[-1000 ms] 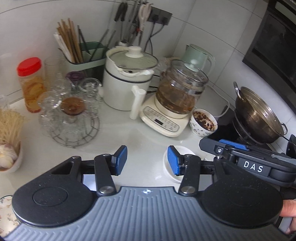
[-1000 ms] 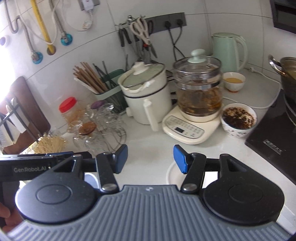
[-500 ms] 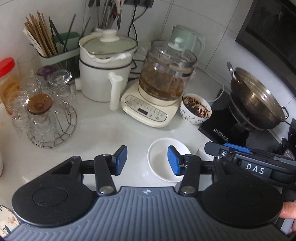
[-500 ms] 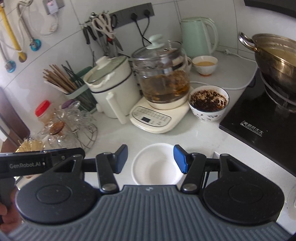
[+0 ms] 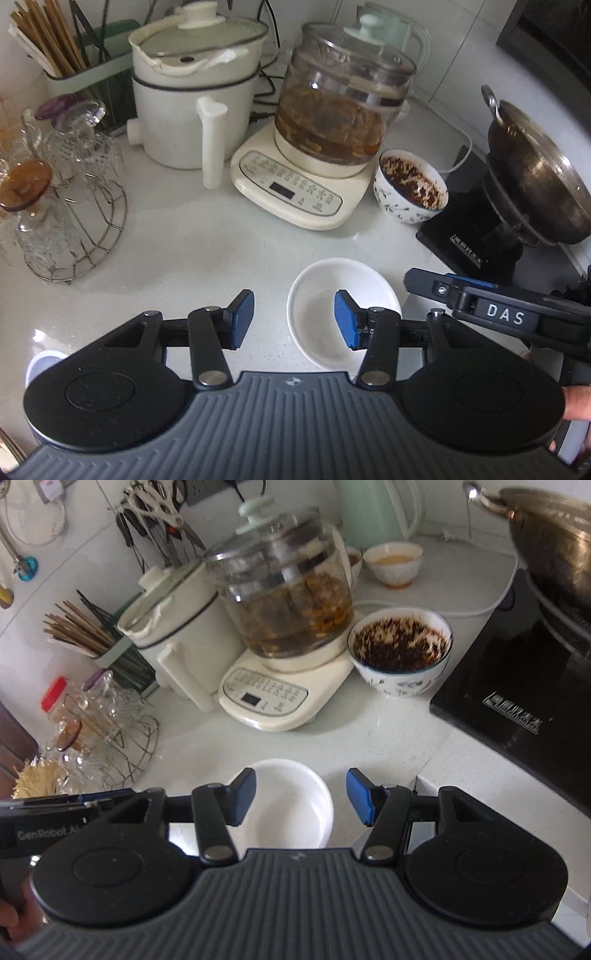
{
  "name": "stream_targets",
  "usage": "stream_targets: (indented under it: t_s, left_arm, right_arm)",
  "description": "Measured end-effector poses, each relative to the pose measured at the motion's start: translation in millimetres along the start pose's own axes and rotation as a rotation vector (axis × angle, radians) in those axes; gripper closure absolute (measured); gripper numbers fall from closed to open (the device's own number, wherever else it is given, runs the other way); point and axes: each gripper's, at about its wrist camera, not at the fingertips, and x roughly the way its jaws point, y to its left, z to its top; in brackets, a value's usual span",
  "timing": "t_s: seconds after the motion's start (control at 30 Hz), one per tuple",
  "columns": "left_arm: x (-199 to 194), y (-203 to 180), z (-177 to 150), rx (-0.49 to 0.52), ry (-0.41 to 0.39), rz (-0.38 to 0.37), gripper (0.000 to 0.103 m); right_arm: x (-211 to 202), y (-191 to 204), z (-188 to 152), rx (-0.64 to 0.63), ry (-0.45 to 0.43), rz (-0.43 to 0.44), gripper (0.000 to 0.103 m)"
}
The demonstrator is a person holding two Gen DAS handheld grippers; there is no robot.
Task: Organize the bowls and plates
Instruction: 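Move both open tools to the white ceramic bowl by the tea maker, then close both tools on the rim of the white ceramic bowl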
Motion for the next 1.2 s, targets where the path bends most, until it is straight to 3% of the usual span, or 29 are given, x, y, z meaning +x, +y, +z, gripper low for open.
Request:
stream_targets:
  t_s: [0.2,0.4,0.67,0.9,1.03,1.2]
  left_arm:
    - [33.2,0.0,-2.7,-0.035,0.069,-0.020,0.050]
    - [58.5,-1.2,-5.9,-0.038,0.113,0.015,0.050]
    - [71.8,5.3,-10.1,-0.045,0.135,0.032,0.051]
    - [77.2,6.9,-17.1,-0.067,0.145,0.045,0.060]
    - [79.7,11.7,-18.5,-0.102,0.158,0.033,0.071]
    - [83.3,15.4,-19.4,-0.117,0.170,0.010,0.072]
  right_arm:
    - [24.0,-16.7,5.6,0.013,0.051,-0.001,0.046]
    - [41.8,-28.6,2.8,0.032,0.110,0.006,0.052]
    - [56.3,-42.5,-1.8,0.100,0.170,0.042,0.071]
    - [63.4,-43.1,-4.4,0.085,0.206,0.062,0.076]
    - [68.4,-42.2,-5.9,0.084,0.224,0.077,0.081]
    - [66.8,-42.1,-6.9,0.069,0.207,0.068,0.087]
